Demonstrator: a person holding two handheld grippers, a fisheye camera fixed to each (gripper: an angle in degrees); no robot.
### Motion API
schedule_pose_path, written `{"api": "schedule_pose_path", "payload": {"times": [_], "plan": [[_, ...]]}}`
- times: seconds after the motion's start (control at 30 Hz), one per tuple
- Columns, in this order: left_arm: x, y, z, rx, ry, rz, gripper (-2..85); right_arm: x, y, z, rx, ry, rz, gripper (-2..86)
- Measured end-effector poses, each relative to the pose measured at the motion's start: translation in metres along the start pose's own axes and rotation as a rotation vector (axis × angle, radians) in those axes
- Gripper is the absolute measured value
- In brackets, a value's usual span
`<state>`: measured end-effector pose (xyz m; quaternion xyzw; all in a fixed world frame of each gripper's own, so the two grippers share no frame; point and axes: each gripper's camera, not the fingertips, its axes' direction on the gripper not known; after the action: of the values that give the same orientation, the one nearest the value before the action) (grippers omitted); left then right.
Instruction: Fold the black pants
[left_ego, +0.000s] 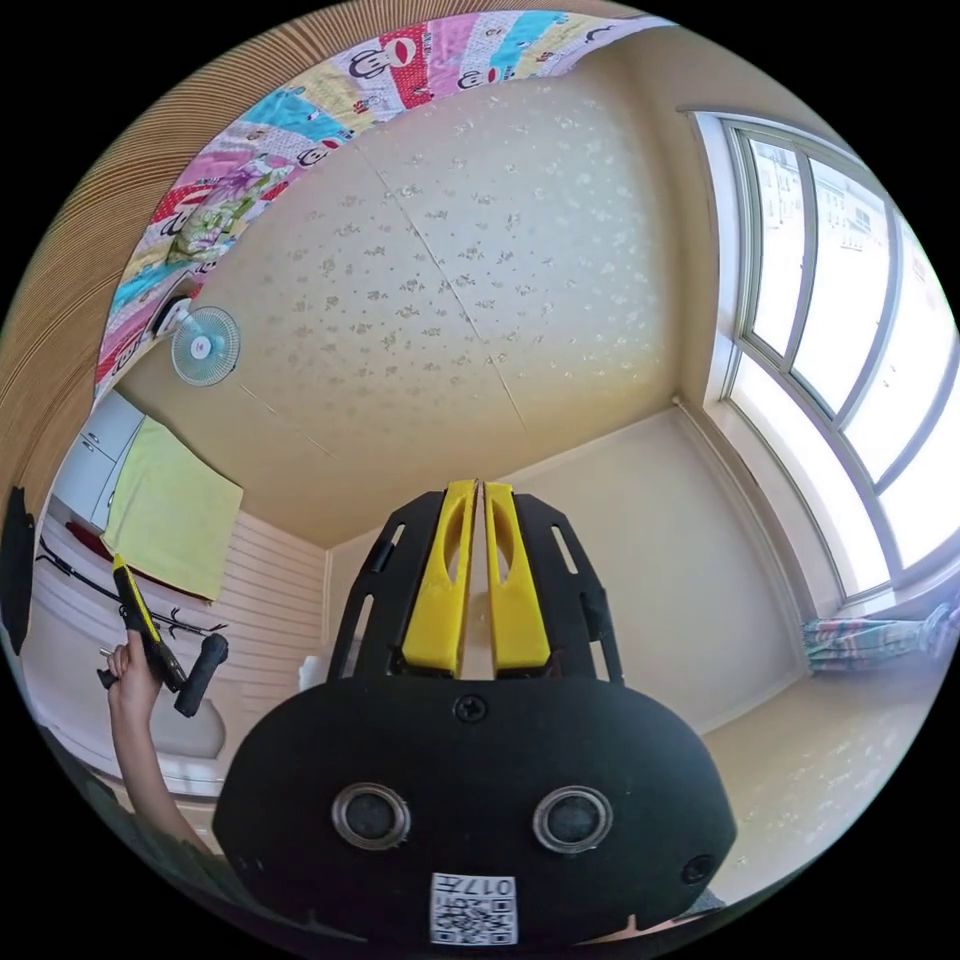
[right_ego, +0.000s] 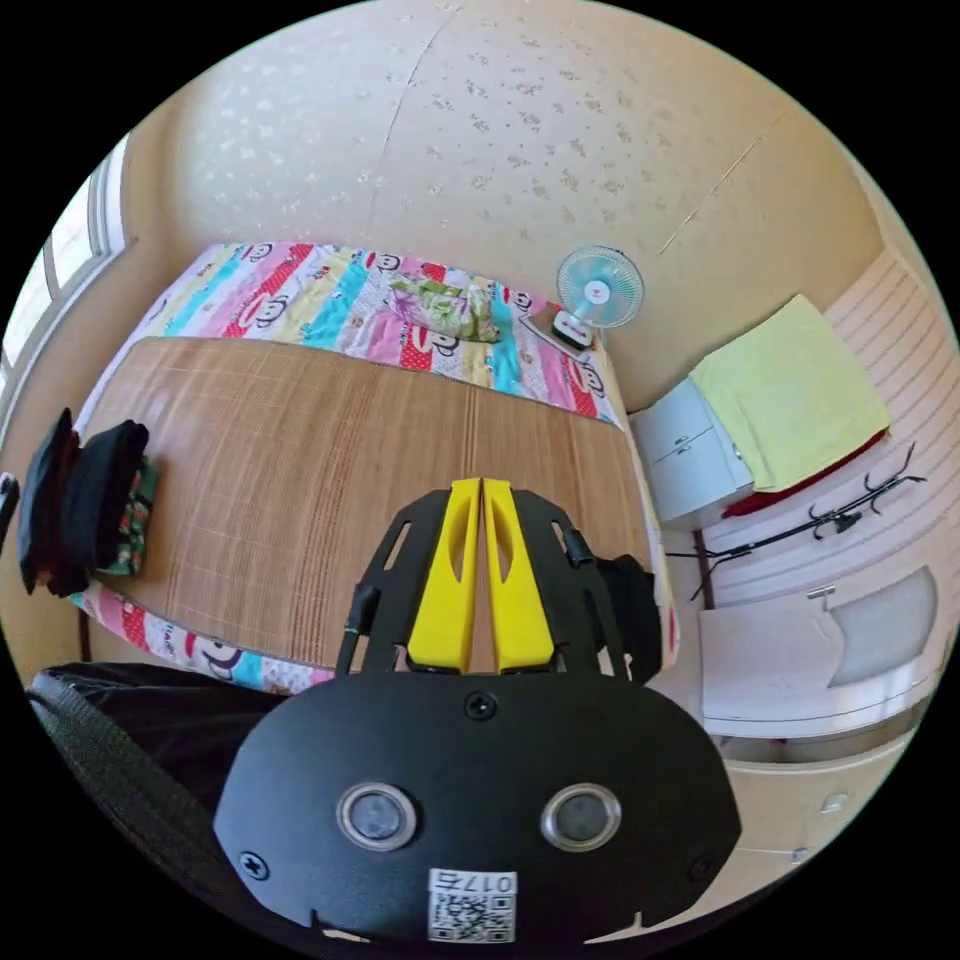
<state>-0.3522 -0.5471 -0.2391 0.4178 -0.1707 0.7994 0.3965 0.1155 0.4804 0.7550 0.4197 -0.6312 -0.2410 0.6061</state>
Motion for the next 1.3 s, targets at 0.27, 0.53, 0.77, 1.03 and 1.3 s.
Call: {"api": "schedule_pose_path", "payload": {"times": [0.27, 0.53, 0.77, 1.03, 1.3], "plan": [[0.073, -0.025, -0.032, 0.057, 0.011, 0.031, 2.9, 0.079, -0.022, 0.066, 0.039, -1.348, 0.231, 0.4], [0.142, -0.055, -0.133, 0.316, -0.019, 0.058, 6.5, 0.131, 0.047, 0.202, 0.578, -2.342, 1.207, 0.4], [0.222, -0.066, -0.229, 0.59, 0.027, 0.24, 7.3, 0.159, 0.071, 0.205, 0.432, -2.068, 1.614, 0.3], [0.289, -0.077, -0.291, 0.866, 0.179, 0.412, 8.5, 0.191, -0.009, 0.162, 0.402, -2.166, 1.324, 0.2], [0.486, -0.041, -0.289, 0.989, -0.329, 1.108, 8.2, 0.229, 0.018, 0.151, 0.443, -2.105, 1.414, 0.2]]}}
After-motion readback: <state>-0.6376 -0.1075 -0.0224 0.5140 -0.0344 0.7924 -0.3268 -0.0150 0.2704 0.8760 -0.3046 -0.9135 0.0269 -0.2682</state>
